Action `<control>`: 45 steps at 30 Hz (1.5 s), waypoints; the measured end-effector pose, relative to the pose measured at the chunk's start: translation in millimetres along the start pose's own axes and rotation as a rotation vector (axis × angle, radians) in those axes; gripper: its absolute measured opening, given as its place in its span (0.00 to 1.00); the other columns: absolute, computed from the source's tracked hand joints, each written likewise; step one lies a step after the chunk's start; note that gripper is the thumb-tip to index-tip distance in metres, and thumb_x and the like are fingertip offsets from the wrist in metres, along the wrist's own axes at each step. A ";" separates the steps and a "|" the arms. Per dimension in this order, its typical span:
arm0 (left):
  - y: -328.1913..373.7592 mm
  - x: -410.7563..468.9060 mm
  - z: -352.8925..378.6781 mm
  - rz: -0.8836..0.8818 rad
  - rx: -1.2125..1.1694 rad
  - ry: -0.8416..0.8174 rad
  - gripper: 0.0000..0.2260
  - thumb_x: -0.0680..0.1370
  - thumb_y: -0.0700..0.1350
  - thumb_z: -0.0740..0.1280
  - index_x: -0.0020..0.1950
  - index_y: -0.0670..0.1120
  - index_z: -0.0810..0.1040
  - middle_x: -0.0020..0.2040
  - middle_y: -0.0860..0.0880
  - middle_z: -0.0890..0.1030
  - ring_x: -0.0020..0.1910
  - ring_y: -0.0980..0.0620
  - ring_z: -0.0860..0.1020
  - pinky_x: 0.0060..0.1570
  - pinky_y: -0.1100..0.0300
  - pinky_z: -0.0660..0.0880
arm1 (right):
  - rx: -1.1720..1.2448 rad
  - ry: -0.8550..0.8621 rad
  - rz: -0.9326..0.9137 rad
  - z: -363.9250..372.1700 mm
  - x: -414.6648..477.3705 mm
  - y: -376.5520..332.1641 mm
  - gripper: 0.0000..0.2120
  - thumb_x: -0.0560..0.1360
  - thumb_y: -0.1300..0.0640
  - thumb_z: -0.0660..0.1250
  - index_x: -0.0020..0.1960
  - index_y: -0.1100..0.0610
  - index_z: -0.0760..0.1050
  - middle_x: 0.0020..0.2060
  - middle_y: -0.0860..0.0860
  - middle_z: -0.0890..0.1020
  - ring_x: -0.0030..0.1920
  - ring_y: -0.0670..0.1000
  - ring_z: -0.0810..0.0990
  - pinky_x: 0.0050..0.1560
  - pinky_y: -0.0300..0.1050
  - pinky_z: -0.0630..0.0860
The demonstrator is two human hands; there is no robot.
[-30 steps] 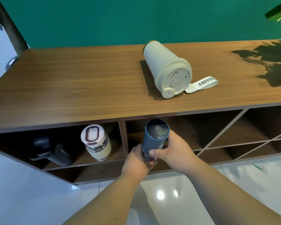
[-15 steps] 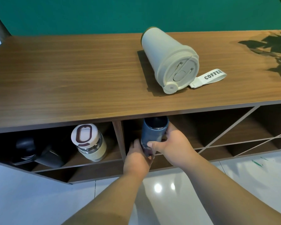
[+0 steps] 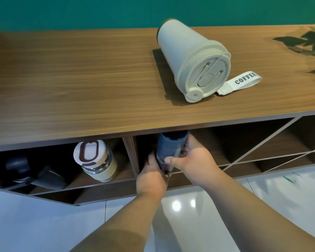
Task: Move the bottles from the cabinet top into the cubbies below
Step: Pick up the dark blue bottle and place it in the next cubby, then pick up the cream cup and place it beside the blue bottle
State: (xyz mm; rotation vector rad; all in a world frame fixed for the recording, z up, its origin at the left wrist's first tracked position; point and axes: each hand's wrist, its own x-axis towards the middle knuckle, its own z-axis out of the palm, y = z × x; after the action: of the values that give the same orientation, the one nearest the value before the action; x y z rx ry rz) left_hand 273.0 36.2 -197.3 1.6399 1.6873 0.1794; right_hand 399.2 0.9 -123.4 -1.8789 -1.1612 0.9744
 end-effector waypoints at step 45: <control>27.9 -139.6 -150.3 0.570 -0.169 -0.108 0.09 0.81 0.57 0.64 0.43 0.56 0.77 0.42 0.54 0.80 0.43 0.55 0.79 0.46 0.55 0.80 | -0.136 0.638 -0.024 -48.2 -66.9 -178.7 0.55 0.65 0.28 0.71 0.82 0.53 0.54 0.77 0.53 0.69 0.75 0.59 0.70 0.72 0.67 0.69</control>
State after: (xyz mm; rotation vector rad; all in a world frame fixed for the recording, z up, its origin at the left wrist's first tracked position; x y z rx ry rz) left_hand 189.7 -25.6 -18.1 1.9212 1.0588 0.4857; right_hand 351.4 -8.2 67.2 -2.0566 -0.8671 0.2373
